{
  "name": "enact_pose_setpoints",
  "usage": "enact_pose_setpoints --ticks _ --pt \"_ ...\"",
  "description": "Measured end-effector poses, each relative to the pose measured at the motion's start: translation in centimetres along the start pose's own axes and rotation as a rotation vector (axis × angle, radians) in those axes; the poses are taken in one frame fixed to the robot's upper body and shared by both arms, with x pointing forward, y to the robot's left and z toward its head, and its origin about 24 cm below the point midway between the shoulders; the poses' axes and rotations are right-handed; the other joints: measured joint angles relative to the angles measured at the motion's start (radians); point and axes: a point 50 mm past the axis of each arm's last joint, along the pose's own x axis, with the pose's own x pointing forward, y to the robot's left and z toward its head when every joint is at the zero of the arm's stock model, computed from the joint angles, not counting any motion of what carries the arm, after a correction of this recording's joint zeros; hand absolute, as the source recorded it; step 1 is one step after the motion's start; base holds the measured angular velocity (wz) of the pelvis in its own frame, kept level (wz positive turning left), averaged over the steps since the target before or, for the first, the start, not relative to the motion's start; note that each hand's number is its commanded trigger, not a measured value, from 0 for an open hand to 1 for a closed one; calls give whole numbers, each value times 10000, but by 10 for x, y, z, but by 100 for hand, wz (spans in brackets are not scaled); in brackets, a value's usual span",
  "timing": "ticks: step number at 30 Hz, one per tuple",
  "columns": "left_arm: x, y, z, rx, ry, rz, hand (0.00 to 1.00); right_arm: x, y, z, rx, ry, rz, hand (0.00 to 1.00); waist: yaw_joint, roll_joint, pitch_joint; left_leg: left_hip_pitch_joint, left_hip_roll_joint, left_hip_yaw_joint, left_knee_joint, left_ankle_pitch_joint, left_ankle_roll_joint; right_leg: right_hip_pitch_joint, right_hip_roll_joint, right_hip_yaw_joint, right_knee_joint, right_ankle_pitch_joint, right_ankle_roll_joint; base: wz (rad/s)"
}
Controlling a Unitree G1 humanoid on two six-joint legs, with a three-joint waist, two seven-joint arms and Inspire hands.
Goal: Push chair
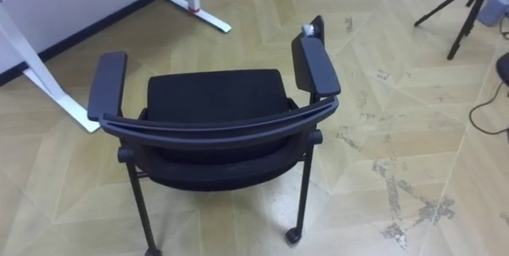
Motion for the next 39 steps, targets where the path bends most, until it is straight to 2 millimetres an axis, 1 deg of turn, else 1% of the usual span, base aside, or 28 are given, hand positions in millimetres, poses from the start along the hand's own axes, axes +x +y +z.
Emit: enact_pose_setpoints --ticks 2,4,6,8,9,11,12,14,15,17,18,19,20,21,23,24,25,26,27,29,30,32,33,34,35,36,37,39 --pt "0 7 0 -274 -28 432 0 0 -1 0 106 -16 -61 0 17 77 -37 37 5 0 0 -3 2 62 7 -6 9 2 -2 2" --pt "-1 14 2 -606 -88 818 0 -1 -4 1 335 -62 -193 0 -20 160 -12 121 7 -1 0 -4 2 157 8 -18 7 1 -1 4" --pt "-1 22 7 -887 -245 1258 0 -2 -11 2 591 -135 -407 0 -33 268 -9 151 8 -2 -14 -10 0 184 9 -21 9 0 1 0" --pt "-2 38 19 -1290 -638 1933 0 -4 -20 6 774 -257 -667 0 -19 428 -17 166 11 3 -24 -12 3 184 13 -1 17 0 0 0" --pt "-3 42 23 -1362 -777 2106 0 -4 -22 6 755 -286 -735 0 -18 467 -11 170 11 8 -24 -16 8 183 14 6 18 0 0 0" --pt "-5 58 46 -1318 -1445 2725 0 -7 -32 10 679 -375 -976 0 -32 636 3 171 10 -1 -14 -17 10 200 19 15 38 1 -1 0" --pt "-5 62 53 -1327 -1614 2870 0 -7 -34 11 678 -390 -1040 0 -32 680 11 171 11 -14 -13 -17 10 208 19 23 40 0 -1 4" --pt "-9 78 82 -1557 -2342 3488 0 -10 -44 16 702 -536 -1321 0 -9 870 12 182 10 -12 -18 -16 10 217 42 128 33 -1 0 0" --pt "-11 83 88 -1548 -2497 3677 0 -10 -46 18 757 -586 -1381 0 -8 918 11 182 10 -6 -19 -16 10 216 55 187 30 -2 -1 -4" --pt "-19 99 116 -1241 -3266 4409 0 -12 -52 20 861 -701 -1644 0 -31 1113 34 160 10 26 -16 -16 10 175 62 219 29 -5 -4 0" --pt "-21 102 125 -1133 -3510 4570 0 -12 -53 20 870 -701 -1733 0 -6 1150 40 151 10 22 -16 -16 10 164 66 222 31 -6 -5 0" --pt "-27 106 142 -822 -4054 4915 0 -13 -54 19 795 -673 -1863 0 40 1211 50 140 10 21 -17 -16 10 148 67 229 35 -15 -4 0" --pt "-35 108 160 -406 -4749 5239 0 -13 -54 19 679 -662 -1928 0 41 1245 40 107 9 22 -15 -17 9 119 67 229 34 -18 -1 0" --pt "-40 109 170 -184 -5146 5400 0 -13 -54 19 573 -642 -1938 0 56 1272 23 61 9 21 -11 -17 9 88 67 224 34 -18 -1 0" --pt "-61 106 216 931 -6710 5948 0 -12 -54 20 496 -622 -1922 0 158 1324 5 -8 9 -23 7 -14 11 36 72 233 34 -13 -8 2" --pt "-73 104 237 1593 -7454 6262 0 -12 -54 20 413 -624 -1915 0 228 1359 -23 -8 9 -26 26 -14 11 42 71 233 36 -13 -8 0" --pt "-81 102 246 1984 -7910 6472 0 -12 -53 21 387 -639 -1891 0 224 1360 -31 -11 6 -26 34 -14 11 42 68 237 36 -13 -8 0" --pt "-99 97 264 2689 -8906 6866 0 -12 -53 20 388 -600 -1875 0 219 1352 -36 -11 3 -19 36 -14 11 29 67 268 28 -14 -7 -3" --pt "-109 94 272 3017 -9399 7063 0 -12 -53 20 386 -612 -1847 0 197 1334 -34 -11 1 -19 36 -14 11 23 67 285 25 -14 -6 -4" --pt "-142 79 299 4309 -10976 7804 0 -12 -52 21 409 -631 -1785 0 172 1332 -36 -13 0 -99 38 -14 12 56 66 262 15 -16 -4 2" --pt "-150 73 304 4616 -11342 7976 0 -12 -52 21 424 -626 -1782 0 130 1332 -36 -5 0 -143 38 -14 12 84 66 245 5 -18 0 13" --pt "-177 51 315 5462 -12639 8289 0 -12 -52 20 546 -623 -1764 0 -58 1354 -17 46 1 -148 41 -14 12 170 57 197 -17 -27 14 8" --pt "-183 45 317 5646 -12972 8305 0 -12 -52 21 555 -656 -1746 0 -78 1354 -11 53 1 -144 42 -14 12 168 57 210 -16 -27 14 -4" --pt "-194 32 321 6100 -13646 8293 0 -12 -51 21 477 -625 -1732 0 -117 1360 9 56 0 -132 42 -13 12 165 57 231 -14 -27 14 -6" --pt "-203 23 324 6710 -14111 8473 0 -11 -50 20 316 -575 -1696 0 -127 1378 49 65 1 -110 43 -13 13 166 59 261 -16 -30 13 -6" --pt "-206 19 324 6966 -14280 8567 0 -11 -49 21 232 -583 -1670 0 -164 1391 66 64 -2 -103 43 -13 13 162 59 277 -19 -35 13 -4" --pt "-212 12 324 7376 -14558 8635 0 -11 -49 22 240 -603 -1648 0 -299 1396 88 40 -9 -99 44 -13 13 155 59 295 -47 -50 18 5" --pt "-225 -1 324 7922 -15117 8788 0 -10 -48 23 246 -597 -1649 0 -479 1375 99 -45 -17 -107 46 -13 13 146 64 319 -155 -64 24 9"
